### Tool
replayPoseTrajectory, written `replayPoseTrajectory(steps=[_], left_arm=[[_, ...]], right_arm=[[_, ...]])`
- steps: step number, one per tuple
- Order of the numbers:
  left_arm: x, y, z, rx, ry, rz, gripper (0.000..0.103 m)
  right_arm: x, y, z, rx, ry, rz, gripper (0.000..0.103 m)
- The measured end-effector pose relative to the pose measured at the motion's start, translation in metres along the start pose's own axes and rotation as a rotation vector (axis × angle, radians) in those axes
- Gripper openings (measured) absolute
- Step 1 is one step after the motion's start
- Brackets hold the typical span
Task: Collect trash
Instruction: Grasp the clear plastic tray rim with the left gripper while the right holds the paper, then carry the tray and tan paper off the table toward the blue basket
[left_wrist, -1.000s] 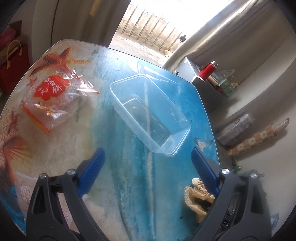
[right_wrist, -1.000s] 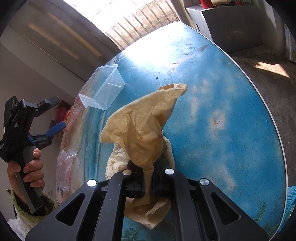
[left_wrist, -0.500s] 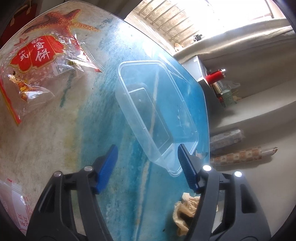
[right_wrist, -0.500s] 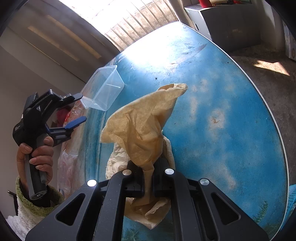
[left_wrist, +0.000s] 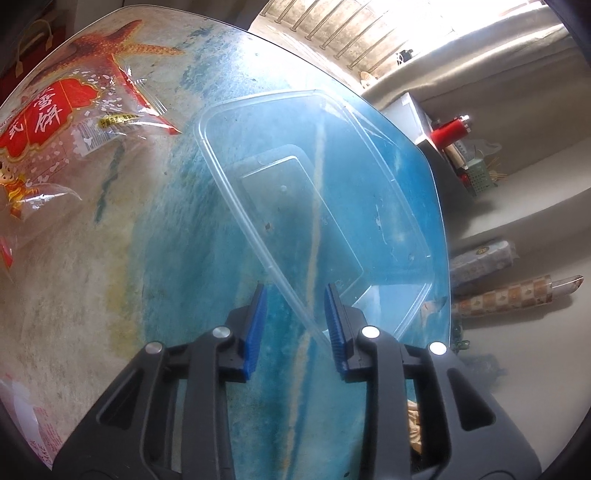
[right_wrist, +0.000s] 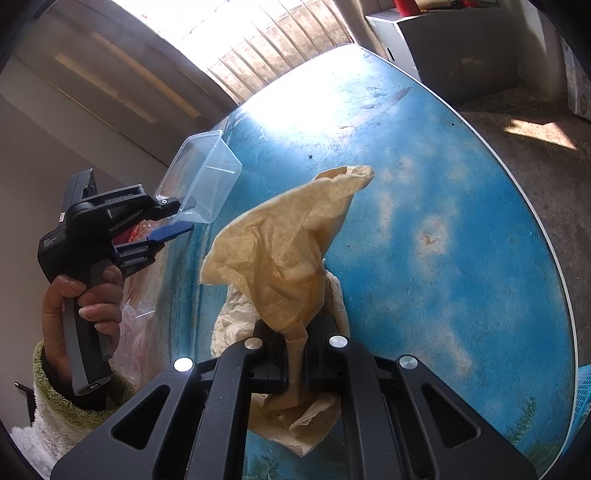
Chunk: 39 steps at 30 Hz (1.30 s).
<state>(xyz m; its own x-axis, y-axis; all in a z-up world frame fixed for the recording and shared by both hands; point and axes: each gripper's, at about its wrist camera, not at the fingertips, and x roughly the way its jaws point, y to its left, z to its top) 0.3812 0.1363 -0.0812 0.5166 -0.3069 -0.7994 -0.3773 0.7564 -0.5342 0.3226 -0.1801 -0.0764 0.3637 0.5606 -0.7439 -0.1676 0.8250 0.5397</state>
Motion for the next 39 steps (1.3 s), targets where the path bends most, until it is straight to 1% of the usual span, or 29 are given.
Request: replayPoseTrajectory(steps=[3, 5, 7, 13, 17, 19, 26, 34, 36, 37, 38, 39], left_arm=[[-0.005, 0.002, -0.004, 0.016, 0.003, 0.006, 0.018], [-0.007, 0.004, -0.007, 0.029, 0.002, 0.015, 0.015], [-0.01, 0.006, -0.011, 0.041, -0.001, 0.02, 0.012], [-0.025, 0.007, -0.02, 0.109, -0.016, 0.044, 0.01], [-0.034, 0.002, -0.031, 0.159, -0.021, 0.054, 0.004], [-0.039, 0.0, -0.038, 0.189, -0.025, 0.066, 0.002], [-0.05, 0.001, -0.07, 0.271, -0.002, 0.062, 0.002], [-0.06, -0.006, -0.089, 0.35, 0.025, 0.071, 0.003], [-0.058, -0.008, -0.09, 0.354, 0.033, 0.091, 0.007], [-0.056, -0.009, -0.09, 0.353, 0.036, 0.098, 0.012], [-0.054, -0.009, -0.09, 0.351, 0.038, 0.107, 0.015], [-0.052, -0.009, -0.09, 0.35, 0.04, 0.115, 0.015]], right_arm=[[-0.001, 0.002, -0.001, 0.0, -0.003, -0.007, 0.006], [0.0, 0.004, -0.002, -0.003, -0.006, -0.014, 0.006], [0.0, 0.005, -0.002, -0.002, -0.006, -0.017, 0.006], [-0.001, 0.006, -0.003, 0.002, -0.011, -0.026, 0.006], [-0.005, 0.008, -0.006, 0.003, -0.015, -0.035, 0.006], [-0.007, 0.009, -0.008, 0.001, -0.021, -0.043, 0.006], [-0.02, 0.004, -0.017, 0.017, -0.033, -0.068, 0.006], [-0.027, -0.009, -0.024, 0.047, -0.045, -0.081, 0.006], [-0.026, -0.007, -0.025, 0.049, -0.046, -0.081, 0.006], [-0.025, -0.006, -0.025, 0.048, -0.047, -0.083, 0.006], [-0.025, -0.006, -0.024, 0.047, -0.049, -0.085, 0.006], [-0.025, -0.005, -0.024, 0.045, -0.049, -0.087, 0.006]])
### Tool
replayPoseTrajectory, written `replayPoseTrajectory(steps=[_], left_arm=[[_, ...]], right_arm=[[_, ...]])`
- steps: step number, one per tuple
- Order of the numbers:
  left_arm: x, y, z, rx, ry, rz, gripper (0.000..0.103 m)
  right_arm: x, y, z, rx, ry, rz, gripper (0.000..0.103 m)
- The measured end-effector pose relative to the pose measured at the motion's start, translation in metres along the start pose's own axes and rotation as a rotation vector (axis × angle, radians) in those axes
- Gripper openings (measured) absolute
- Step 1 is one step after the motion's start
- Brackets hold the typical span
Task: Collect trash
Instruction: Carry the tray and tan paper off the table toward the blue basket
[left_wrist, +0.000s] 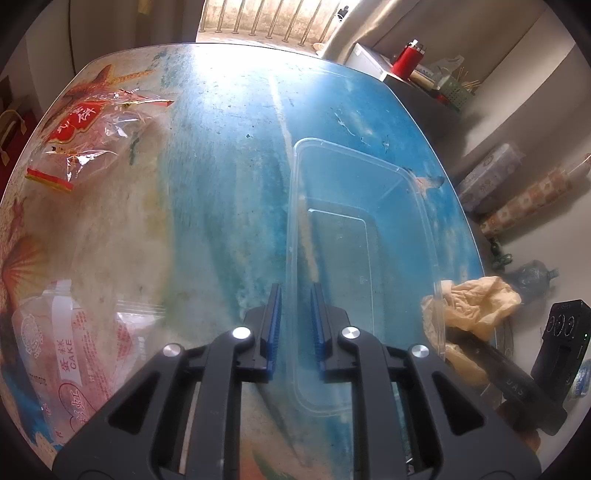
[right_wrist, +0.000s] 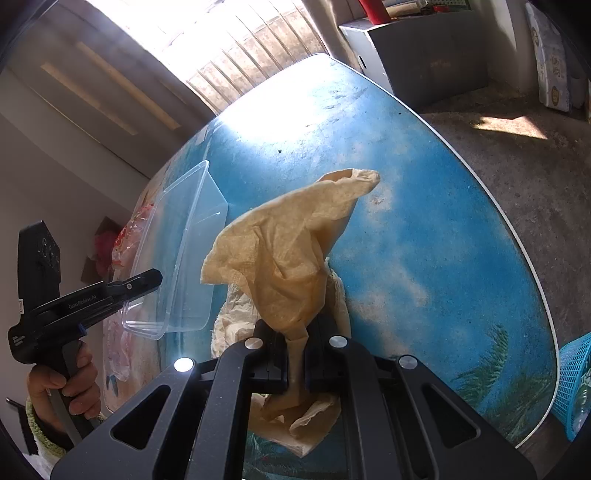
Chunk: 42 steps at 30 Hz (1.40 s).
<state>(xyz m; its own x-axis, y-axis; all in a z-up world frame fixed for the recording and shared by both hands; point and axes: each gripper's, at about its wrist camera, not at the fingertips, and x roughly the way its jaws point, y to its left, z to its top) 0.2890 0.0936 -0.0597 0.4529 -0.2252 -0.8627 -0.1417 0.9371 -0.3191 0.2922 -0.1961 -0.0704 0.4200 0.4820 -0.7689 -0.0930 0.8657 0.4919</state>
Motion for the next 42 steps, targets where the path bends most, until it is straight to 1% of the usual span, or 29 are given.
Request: replayPoseTrajectory(steps=[3, 7, 10, 11, 19, 28, 36, 42], left_arm=[[0.009, -0.001, 0.002, -0.004, 0.008, 0.016, 0.015], [0.011, -0.005, 0.002, 0.012, -0.015, 0.045, 0.015], [0.01, -0.008, 0.0, 0.029, -0.023, 0.056, 0.005], [0.009, -0.01, 0.0, 0.039, -0.03, 0.063, 0.003], [-0.008, -0.024, -0.005, 0.094, -0.091, 0.086, 0.002], [-0.034, -0.037, -0.011, 0.149, -0.147, 0.085, 0.002], [-0.05, -0.046, -0.014, 0.18, -0.186, 0.09, 0.002], [-0.055, -0.05, -0.017, 0.19, -0.2, 0.095, 0.002]], right_arm=[[0.0, 0.001, -0.002, -0.007, -0.005, -0.004, 0.006], [0.0, 0.002, -0.005, -0.008, -0.011, -0.004, 0.006], [0.0, 0.002, -0.005, -0.009, -0.012, -0.006, 0.006], [0.0, 0.002, -0.005, -0.009, -0.013, -0.005, 0.006], [-0.006, 0.002, -0.005, -0.009, -0.026, -0.003, 0.006], [-0.015, 0.0, -0.003, -0.003, -0.047, 0.003, 0.006], [-0.02, 0.0, -0.003, -0.002, -0.057, 0.008, 0.006], [-0.022, -0.001, -0.003, 0.0, -0.062, 0.013, 0.006]])
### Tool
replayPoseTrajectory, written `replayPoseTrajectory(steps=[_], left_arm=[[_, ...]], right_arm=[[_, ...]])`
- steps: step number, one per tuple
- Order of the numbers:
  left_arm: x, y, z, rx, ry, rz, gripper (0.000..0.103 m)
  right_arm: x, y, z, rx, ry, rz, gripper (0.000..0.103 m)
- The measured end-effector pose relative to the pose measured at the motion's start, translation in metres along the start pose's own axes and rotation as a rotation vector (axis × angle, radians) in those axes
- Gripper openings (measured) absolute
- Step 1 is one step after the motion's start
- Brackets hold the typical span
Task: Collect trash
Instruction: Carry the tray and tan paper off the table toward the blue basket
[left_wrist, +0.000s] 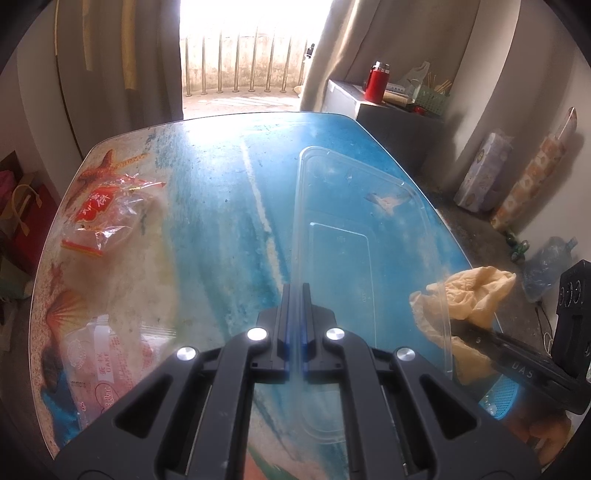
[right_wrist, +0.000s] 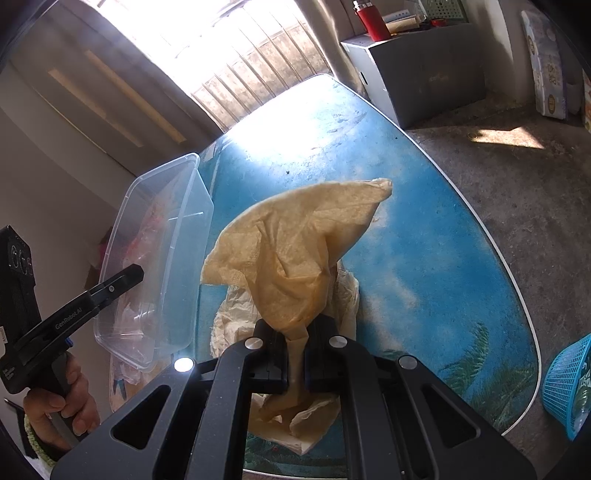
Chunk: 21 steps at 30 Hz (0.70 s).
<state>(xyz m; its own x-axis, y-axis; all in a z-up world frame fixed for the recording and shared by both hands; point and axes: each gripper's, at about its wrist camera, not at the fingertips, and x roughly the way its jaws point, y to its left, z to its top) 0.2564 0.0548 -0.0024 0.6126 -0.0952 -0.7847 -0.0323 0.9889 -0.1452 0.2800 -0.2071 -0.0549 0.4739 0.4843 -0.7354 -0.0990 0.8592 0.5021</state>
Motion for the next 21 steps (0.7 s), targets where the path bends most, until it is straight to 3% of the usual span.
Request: replayPoseTrajectory(steps=[21], left_arm=[[-0.016, -0.007, 0.003, 0.026, -0.034, 0.012, 0.002]], right_arm=[[-0.012, 0.001, -0.002, 0.003, -0.022, 0.015, 0.006]])
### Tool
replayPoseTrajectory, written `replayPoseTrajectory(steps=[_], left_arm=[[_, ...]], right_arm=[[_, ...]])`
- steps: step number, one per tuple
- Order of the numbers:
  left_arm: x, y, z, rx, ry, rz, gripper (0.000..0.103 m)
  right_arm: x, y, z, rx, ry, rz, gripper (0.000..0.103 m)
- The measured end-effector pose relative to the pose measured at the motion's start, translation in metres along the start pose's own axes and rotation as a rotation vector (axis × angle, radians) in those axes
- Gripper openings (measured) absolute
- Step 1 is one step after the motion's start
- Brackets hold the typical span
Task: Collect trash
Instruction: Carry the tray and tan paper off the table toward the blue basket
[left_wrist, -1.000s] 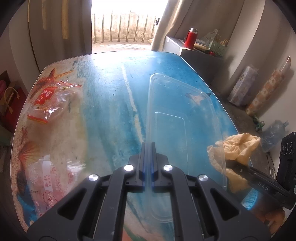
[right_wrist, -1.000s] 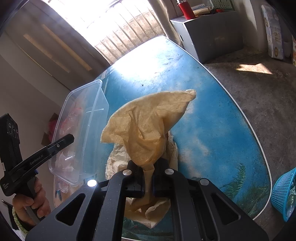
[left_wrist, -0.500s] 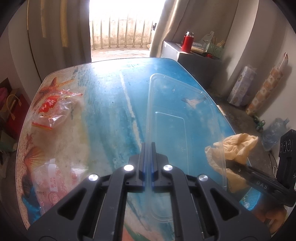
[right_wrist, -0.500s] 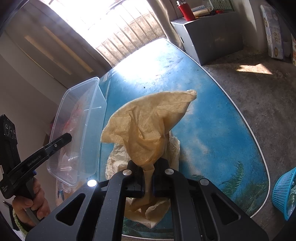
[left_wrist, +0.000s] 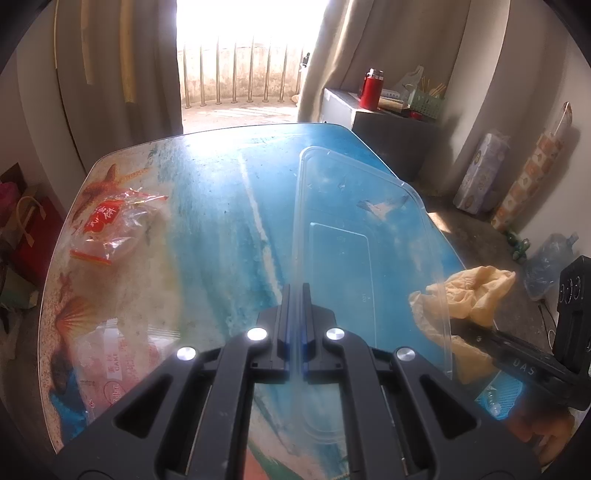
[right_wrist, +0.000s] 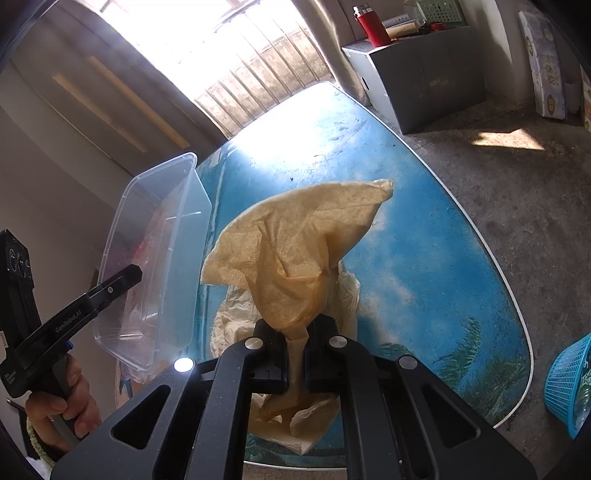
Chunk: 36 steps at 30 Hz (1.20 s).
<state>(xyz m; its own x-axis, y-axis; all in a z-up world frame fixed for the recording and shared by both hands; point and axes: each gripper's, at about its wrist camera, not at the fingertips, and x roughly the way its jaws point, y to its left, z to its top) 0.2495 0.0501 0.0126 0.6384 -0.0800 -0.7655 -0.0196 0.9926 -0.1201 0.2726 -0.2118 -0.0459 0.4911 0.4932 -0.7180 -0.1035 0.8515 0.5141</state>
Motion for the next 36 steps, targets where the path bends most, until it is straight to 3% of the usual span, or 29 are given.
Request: replayPoseTrajectory(steps=[23, 31, 36], left_arm=[[-0.028, -0.028, -0.008, 0.065, -0.057, -0.019, 0.002], [-0.039, -0.071, -0.012, 0.15, -0.07, -0.105, 0.002], [-0.036, -0.118, -0.019, 0.234, -0.055, -0.183, 0.002]], right_arm=[[-0.04, -0.014, -0.019, 0.039, -0.093, 0.017, 0.006], [-0.084, -0.047, -0.04, 0.113, -0.17, -0.026, 0.006], [-0.126, -0.084, -0.065, 0.196, -0.238, -0.08, 0.006]])
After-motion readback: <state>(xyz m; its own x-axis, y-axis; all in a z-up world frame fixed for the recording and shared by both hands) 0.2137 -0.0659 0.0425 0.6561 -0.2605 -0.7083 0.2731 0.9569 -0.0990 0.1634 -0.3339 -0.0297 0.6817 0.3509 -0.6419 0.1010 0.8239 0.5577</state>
